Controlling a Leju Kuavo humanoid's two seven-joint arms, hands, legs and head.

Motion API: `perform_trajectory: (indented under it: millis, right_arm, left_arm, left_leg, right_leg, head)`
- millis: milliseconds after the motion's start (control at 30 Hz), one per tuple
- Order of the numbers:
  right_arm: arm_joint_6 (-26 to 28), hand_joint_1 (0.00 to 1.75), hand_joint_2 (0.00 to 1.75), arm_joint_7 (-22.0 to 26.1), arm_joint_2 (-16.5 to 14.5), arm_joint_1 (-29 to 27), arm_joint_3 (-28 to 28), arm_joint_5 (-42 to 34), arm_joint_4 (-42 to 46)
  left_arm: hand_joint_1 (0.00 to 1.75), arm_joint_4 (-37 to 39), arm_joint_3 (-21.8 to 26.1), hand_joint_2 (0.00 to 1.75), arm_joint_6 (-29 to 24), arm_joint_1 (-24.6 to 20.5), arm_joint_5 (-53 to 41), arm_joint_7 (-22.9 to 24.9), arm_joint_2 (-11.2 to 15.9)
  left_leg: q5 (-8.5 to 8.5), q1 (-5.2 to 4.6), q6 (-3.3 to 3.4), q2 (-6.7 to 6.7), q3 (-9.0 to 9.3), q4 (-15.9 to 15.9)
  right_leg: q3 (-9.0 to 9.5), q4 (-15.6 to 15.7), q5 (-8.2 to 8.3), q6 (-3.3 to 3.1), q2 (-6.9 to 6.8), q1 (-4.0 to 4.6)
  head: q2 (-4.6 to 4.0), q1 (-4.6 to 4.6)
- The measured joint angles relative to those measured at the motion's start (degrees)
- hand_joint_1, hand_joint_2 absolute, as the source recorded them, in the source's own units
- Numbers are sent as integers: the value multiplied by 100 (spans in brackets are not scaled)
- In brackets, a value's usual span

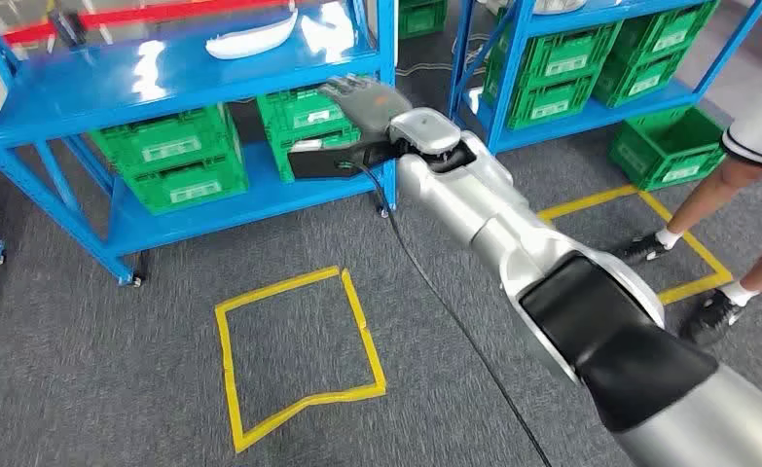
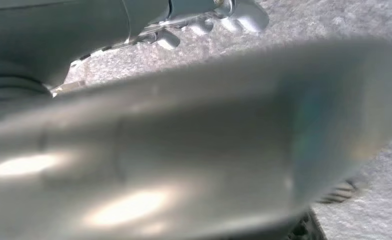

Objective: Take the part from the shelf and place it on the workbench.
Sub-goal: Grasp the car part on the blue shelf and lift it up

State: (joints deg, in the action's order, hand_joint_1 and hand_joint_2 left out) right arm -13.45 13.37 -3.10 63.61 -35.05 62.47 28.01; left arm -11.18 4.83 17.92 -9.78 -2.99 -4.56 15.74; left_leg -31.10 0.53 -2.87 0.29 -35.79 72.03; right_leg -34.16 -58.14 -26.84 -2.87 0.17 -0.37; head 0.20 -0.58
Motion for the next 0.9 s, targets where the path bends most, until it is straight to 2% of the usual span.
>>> perform_trajectory:
  millis: [67,100,133,167,200,267,300,333,367,400,433,467,500,533,567,600,633,667,700,733,767,800,833,867,900]
  right_arm:
    - [-5,0,0,-5,0,-24,-19,0,-15]
    - [-9,0,0,-9,0,-43,-37,-1,-31]
    - [-10,0,0,-13,0,-57,-49,-3,-45]
    - [-12,0,0,-16,0,-64,-61,-11,-61]
    - [-16,0,0,-16,0,-68,-76,-26,-77]
    - [-28,0,0,-24,2,-85,-124,-81,-128]
    - [-34,0,0,-29,3,-93,-152,-110,-148]
    - [-39,0,0,-38,4,-95,-176,-134,-163]
    - [-39,0,0,-44,3,-79,-192,-153,-165]
    - [-35,0,0,-50,4,-61,-199,-165,-163]
    - [-32,0,0,-56,6,-46,-203,-174,-163]
    - [-29,0,0,-60,7,-44,-209,-182,-167]
    - [-31,0,0,-63,11,-69,-219,-186,-177]
    - [-34,0,0,-69,19,-111,-232,-188,-192]
    - [-36,0,0,-77,32,-158,-248,-195,-210]
    - [-38,0,0,-87,48,-198,-263,-211,-228]
    - [-38,0,0,-99,68,-222,-276,-232,-241]
    - [-37,0,0,-109,86,-230,-289,-260,-250]
    - [-37,0,0,-115,109,-235,-302,-284,-260]
    - [-35,0,0,-117,135,-248,-321,-299,-280]
    - [-37,0,0,-119,157,-261,-345,-311,-302]
    - [-38,0,0,-121,175,-276,-373,-315,-322]
    - [-35,0,0,-124,184,-280,-397,-322,-329]
    - [-31,0,0,-130,186,-248,-412,-333,-318]
    - [-26,0,0,-134,179,-201,-420,-342,-304]
  left_arm:
    - [0,2,0,0,0,30,0,5,-2]
    - [0,4,0,0,0,56,-1,9,-3]
    - [0,6,0,0,0,82,0,15,-4]
    - [0,8,0,0,0,99,-1,19,-3]
    - [0,10,0,0,0,112,-6,23,-2]
    - [0,27,-8,0,0,145,-41,34,1]
    - [0,33,-19,0,4,157,-68,42,1]
    - [0,36,-32,0,10,167,-94,49,4]
    - [0,32,-46,0,16,163,-111,49,7]
    - [0,27,-60,0,20,161,-122,50,10]
    - [0,24,-69,0,20,159,-126,46,15]
    - [0,23,-77,0,17,155,-127,44,16]
    - [0,23,-83,0,15,153,-127,45,13]
    - [0,24,-87,0,15,153,-130,48,7]
    - [0,25,-92,0,15,155,-140,55,-2]
    - [0,27,-103,0,15,158,-158,66,-8]
    - [0,28,-116,0,15,160,-183,78,-12]
    - [0,29,-130,0,15,161,-208,91,-14]
    - [0,29,-144,0,15,162,-227,103,-15]
    - [0,34,-156,0,15,160,-237,115,-18]
    - [0,38,-166,0,15,157,-240,126,-21]
    - [0,37,-174,0,15,152,-240,137,-25]
    - [0,31,-180,0,15,147,-239,144,-28]
    - [0,18,-182,0,15,142,-238,146,-31]
    - [0,5,-184,0,15,135,-237,146,-33]
  left_leg:
    - [-266,2,-13,0,-246,135]
    - [-470,3,-21,-1,-448,193]
    - [-590,4,-19,-1,-574,97]
    - [-535,3,-11,0,-629,-147]
    - [-257,0,12,-1,-640,-487]
    - [687,-24,76,-8,-604,-1147]
    - [1024,-41,119,-14,-572,-1318]
    - [1181,-55,158,-17,-537,-1402]
    - [1113,-60,197,-16,-470,-1419]
    - [1074,-57,236,-16,-401,-1464]
    - [1023,-49,272,-17,-309,-1521]
    - [966,-43,302,-20,-197,-1573]
    - [900,-35,324,-27,-77,-1625]
    - [822,-33,338,-37,48,-1670]
    - [735,-33,344,-51,179,-1705]
    - [638,-32,343,-69,315,-1728]
    - [535,-32,334,-89,450,-1740]
    - [425,-32,321,-103,592,-1743]
    - [306,-32,305,-112,736,-1744]
    - [184,-38,285,-114,870,-1734]
    - [61,-48,260,-123,985,-1722]
    - [-63,-55,232,-125,1068,-1722]
    - [-143,-58,190,-126,1154,-1704]
    - [-156,-51,147,-127,1189,-1642]
    - [-101,-40,103,-114,1149,-1488]
  right_leg:
    - [110,0,-94,-4,20,0]
    - [222,1,-188,-6,38,-2]
    - [346,1,-286,-1,54,-3]
    - [478,2,-389,9,65,-5]
    - [604,5,-494,25,71,-6]
    - [810,25,-695,77,88,1]
    - [877,73,-765,112,101,2]
    - [929,92,-787,148,111,5]
    - [937,62,-738,186,117,6]
    - [878,-86,-628,214,108,3]
    - [726,-386,-466,234,93,8]
    - [492,-753,-341,244,81,8]
    - [210,-1129,-335,246,70,10]
    - [-60,-1424,-467,246,65,13]
    - [-294,-1582,-738,249,65,12]
    - [-483,-1604,-1055,259,64,10]
    - [-616,-1497,-1306,273,62,5]
    - [-705,-1279,-1390,288,57,-2]
    - [-753,-957,-1174,303,39,-12]
    - [-785,-568,-657,315,0,-17]
    - [-774,-242,-72,306,-57,-17]
    - [-751,-28,410,281,-99,-1]
    - [-721,71,669,237,-120,14]
    - [-660,60,671,172,-118,28]
    - [-599,49,600,110,-93,31]
  head:
    - [0,2]
    - [0,3]
    - [0,3]
    - [0,4]
    - [0,4]
    - [0,14]
    - [0,22]
    - [0,25]
    - [0,20]
    - [0,14]
    - [0,3]
    - [0,-3]
    - [0,-10]
    - [0,-17]
    - [0,-23]
    - [0,-29]
    - [0,-33]
    - [0,-37]
    - [0,-41]
    - [0,-41]
    - [0,-38]
    - [0,-30]
    - [0,-23]
    - [0,-24]
    - [0,-29]
